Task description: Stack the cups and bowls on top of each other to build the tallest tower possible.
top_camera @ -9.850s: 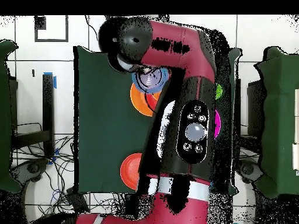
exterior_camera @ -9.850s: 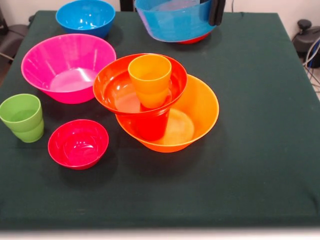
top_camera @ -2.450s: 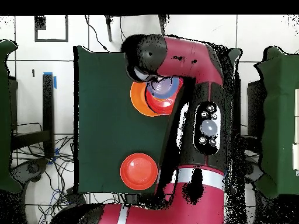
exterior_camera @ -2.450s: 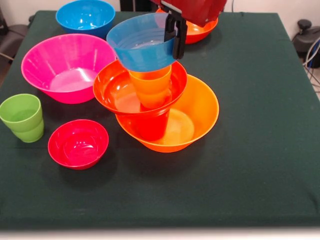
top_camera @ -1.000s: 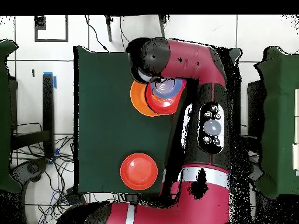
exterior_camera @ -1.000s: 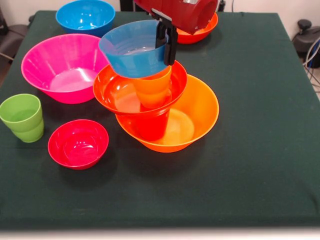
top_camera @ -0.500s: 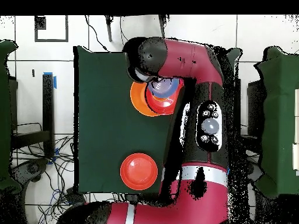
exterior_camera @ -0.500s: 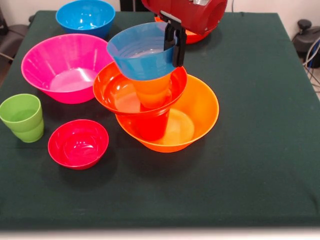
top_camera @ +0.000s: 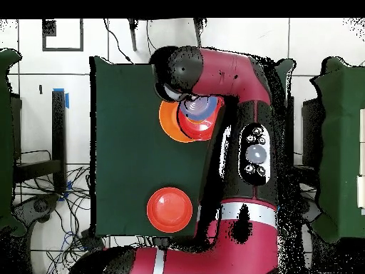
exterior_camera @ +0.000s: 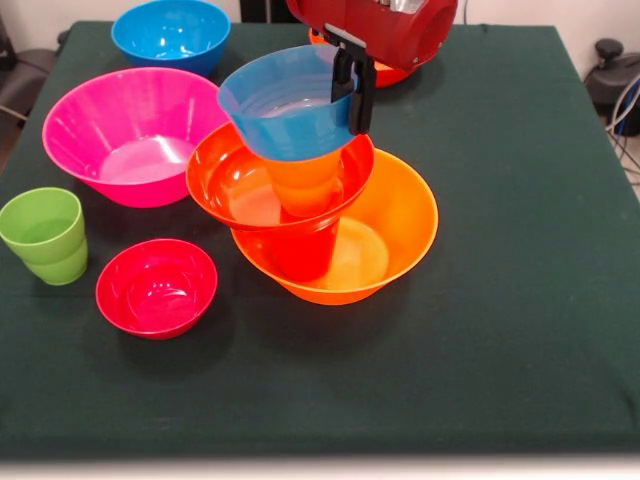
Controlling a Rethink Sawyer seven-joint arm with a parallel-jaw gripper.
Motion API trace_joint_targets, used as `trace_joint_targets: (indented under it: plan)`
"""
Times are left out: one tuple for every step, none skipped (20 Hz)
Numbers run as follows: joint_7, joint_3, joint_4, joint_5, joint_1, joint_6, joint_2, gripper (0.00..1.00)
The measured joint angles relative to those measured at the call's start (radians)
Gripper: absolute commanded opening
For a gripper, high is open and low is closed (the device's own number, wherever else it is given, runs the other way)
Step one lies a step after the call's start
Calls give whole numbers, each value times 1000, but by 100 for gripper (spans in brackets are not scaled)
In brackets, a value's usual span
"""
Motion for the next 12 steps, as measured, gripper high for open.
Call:
trace_joint_targets:
  plan:
    - [0,0,2,0,0,0,0,0]
    - [0,0,4,0,0,0,0,0]
    - [0,1,6,0,0,0,0,0]
    - [0,1,8,0,0,0,0,0]
    - [0,1,10,-1,0,0,0,0]
    - [0,1,13,-1,0,0,0,0]
    - [0,2,20,-1,0,0,0,0]
    - [0,2,21,-1,0,0,0,0]
    - [0,2,23,-1,0,0,0,0]
    - [0,2,24,-1,0,0,0,0]
    - [0,2,27,-1,0,0,0,0]
    - [0,2,28,-1,0,0,0,0]
